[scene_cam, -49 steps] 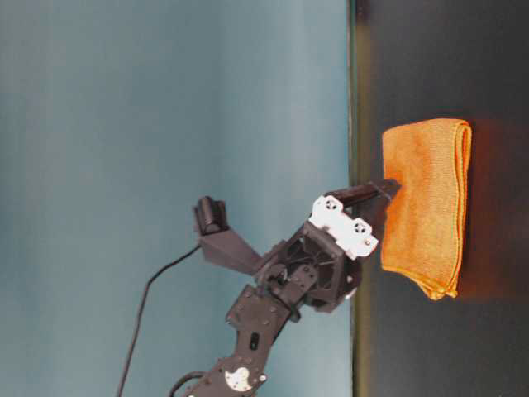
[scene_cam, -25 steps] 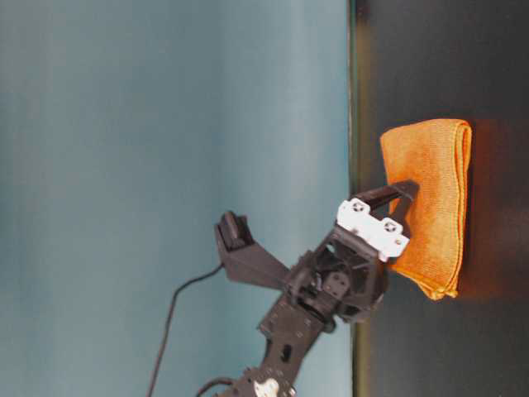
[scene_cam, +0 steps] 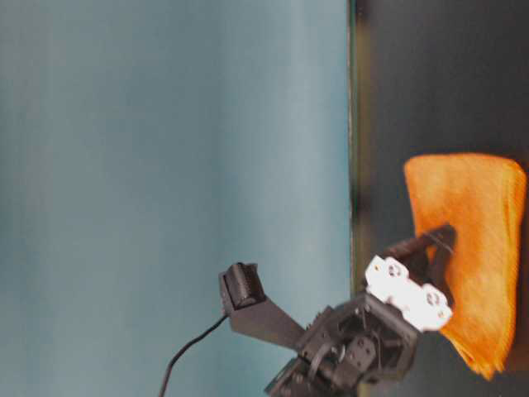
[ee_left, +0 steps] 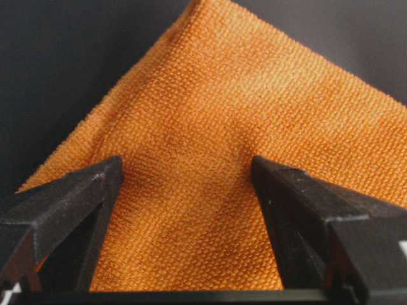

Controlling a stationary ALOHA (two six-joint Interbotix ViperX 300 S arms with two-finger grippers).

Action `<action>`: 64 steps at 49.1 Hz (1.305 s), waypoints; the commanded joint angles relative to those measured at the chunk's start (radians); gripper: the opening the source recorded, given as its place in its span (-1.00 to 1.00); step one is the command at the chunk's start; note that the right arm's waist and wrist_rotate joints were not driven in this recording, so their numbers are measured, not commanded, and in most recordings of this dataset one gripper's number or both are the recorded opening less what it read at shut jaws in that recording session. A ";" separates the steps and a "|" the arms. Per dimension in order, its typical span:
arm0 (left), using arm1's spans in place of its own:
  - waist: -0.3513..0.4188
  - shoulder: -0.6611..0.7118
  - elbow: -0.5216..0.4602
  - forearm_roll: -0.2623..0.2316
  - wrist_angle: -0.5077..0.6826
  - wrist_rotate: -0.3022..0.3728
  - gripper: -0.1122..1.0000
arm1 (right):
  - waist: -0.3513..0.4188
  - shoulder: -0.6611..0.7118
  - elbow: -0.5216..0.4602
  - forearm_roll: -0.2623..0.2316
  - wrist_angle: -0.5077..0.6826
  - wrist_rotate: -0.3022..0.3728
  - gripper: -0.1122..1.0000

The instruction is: Push an orange cloth with the left arm to wipe the desk.

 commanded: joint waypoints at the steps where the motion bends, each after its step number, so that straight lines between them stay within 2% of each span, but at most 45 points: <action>1: -0.052 -0.025 0.006 0.002 0.067 0.003 0.64 | 0.000 0.003 -0.006 0.002 -0.012 0.000 -0.80; 9: -0.135 -0.026 0.028 0.003 0.135 0.002 0.65 | 0.000 0.003 -0.006 0.002 -0.012 0.000 -0.80; 34: -0.296 -0.084 0.178 0.003 0.097 -0.002 0.65 | 0.000 0.003 -0.006 0.002 -0.012 0.002 -0.80; 48: -0.469 -0.078 0.167 0.002 0.095 -0.011 0.65 | 0.000 0.003 -0.006 0.002 -0.012 0.002 -0.80; 64: -0.623 -0.057 0.118 0.003 0.103 -0.118 0.65 | 0.000 0.002 -0.006 0.002 -0.009 0.000 -0.80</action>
